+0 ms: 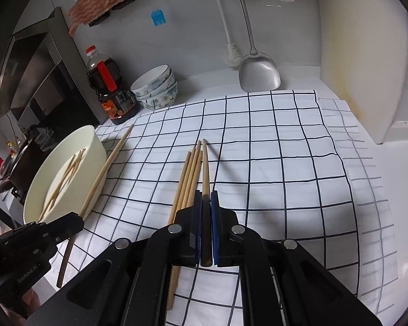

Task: Organize utensils
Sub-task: 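Lift both held chopsticks and carry them over the cream-white bowl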

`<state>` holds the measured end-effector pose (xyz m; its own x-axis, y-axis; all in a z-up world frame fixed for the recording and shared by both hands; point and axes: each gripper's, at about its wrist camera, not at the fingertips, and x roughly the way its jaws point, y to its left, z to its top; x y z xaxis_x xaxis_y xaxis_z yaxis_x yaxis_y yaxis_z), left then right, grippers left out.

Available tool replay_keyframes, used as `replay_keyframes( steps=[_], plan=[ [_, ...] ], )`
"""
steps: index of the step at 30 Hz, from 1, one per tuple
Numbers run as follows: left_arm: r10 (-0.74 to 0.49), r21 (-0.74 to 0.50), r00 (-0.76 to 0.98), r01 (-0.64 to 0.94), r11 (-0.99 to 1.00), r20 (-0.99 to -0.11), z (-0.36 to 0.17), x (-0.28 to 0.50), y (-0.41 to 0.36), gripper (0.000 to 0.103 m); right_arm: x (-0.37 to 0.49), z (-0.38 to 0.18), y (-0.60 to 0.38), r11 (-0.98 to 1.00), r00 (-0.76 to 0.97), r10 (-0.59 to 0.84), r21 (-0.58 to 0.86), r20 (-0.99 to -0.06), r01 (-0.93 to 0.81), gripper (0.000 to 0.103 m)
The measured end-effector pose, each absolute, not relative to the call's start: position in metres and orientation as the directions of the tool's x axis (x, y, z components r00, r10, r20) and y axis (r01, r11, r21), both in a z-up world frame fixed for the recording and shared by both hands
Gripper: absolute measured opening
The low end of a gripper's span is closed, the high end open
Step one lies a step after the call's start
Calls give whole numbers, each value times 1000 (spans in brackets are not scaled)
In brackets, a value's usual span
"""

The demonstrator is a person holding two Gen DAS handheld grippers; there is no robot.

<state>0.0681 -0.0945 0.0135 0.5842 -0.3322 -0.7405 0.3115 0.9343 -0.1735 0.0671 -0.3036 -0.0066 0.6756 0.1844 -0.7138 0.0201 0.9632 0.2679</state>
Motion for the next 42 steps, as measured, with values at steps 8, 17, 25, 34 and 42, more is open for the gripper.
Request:
replay_keyframes(
  steps=[8, 17, 25, 34, 42],
  plan=[
    [-345, -189, 588, 312, 931, -731, 18, 65, -91, 7, 63, 1, -313, 943, 697, 221, 331, -682, 25, 6],
    [-372, -208, 610, 324, 923, -699, 42, 60, -72, 7, 50, 27, -307, 932, 745, 248, 363, -620, -8, 6],
    [-330, -192, 654, 276, 942, -681, 59, 62, -21, 7, 44, 56, -258, 932, 768, 295, 350, -569, -99, 6],
    [-260, -173, 693, 194, 966, -672, 59, 79, 44, 7, 76, 56, -182, 912, 740, 372, 368, -561, -180, 6],
    [-238, -195, 694, 142, 970, -680, 47, 102, 94, 8, 109, 48, -110, 914, 701, 394, 333, -594, -231, 6]
  ],
)
